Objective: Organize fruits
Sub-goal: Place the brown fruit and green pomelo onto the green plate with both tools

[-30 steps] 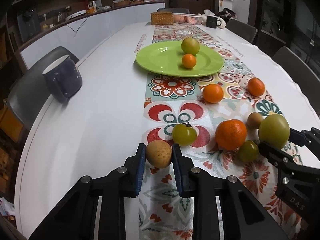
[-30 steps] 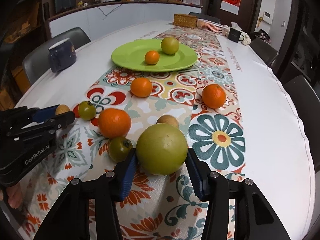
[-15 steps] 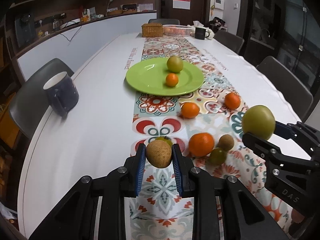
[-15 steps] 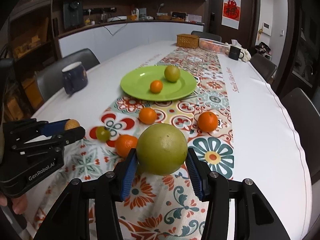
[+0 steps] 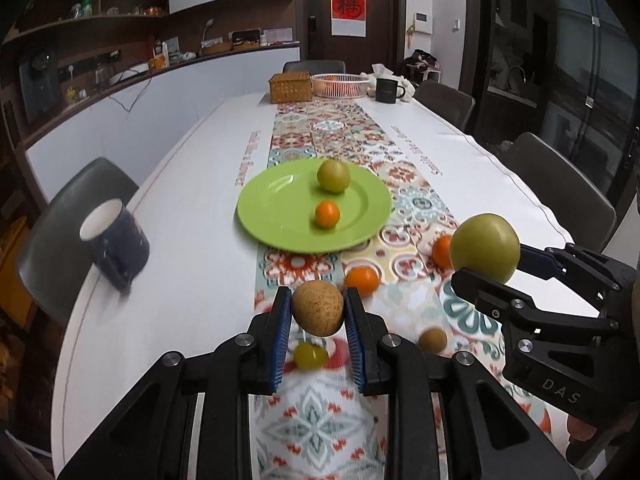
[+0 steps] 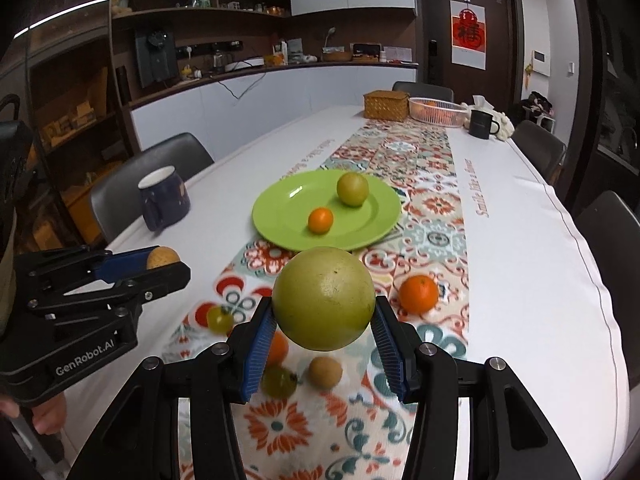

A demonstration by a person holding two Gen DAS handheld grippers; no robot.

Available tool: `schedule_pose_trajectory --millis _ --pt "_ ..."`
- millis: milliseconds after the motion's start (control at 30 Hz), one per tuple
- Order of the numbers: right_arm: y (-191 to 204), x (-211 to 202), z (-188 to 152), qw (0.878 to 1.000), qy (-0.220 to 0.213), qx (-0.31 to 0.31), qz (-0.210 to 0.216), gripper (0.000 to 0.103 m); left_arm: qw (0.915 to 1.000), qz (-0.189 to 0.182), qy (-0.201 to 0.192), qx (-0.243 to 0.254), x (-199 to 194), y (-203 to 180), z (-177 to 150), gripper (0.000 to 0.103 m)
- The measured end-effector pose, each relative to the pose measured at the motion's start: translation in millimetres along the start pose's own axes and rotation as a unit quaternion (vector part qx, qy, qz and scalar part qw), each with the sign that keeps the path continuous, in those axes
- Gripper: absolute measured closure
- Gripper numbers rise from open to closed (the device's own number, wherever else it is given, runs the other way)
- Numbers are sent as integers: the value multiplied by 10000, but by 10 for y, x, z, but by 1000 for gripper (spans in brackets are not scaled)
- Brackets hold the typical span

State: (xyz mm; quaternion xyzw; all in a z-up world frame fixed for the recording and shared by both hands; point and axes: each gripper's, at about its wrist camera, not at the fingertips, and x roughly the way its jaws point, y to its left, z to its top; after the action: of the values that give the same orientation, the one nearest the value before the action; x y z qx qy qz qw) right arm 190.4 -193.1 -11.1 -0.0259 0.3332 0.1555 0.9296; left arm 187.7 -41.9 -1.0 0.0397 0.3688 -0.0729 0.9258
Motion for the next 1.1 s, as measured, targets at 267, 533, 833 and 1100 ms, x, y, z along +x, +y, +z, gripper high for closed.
schedule_pose_trajectory --millis 267,533,833,1100 --pt "-124 288 392 9999 -63 -98 40 54 9999 35 -155 46 249 99 393 76" --pt "-167 660 819 9996 -21 -284 63 54 9998 -44 -178 113 620 247 769 76" --pt "-306 1331 1078 9984 538 -143 100 54 9996 -190 201 90 1265 448 987 76" --pt "-375 1759 1043 9950 987 -124 73 53 9964 -360 758 101 1736 504 936 76"
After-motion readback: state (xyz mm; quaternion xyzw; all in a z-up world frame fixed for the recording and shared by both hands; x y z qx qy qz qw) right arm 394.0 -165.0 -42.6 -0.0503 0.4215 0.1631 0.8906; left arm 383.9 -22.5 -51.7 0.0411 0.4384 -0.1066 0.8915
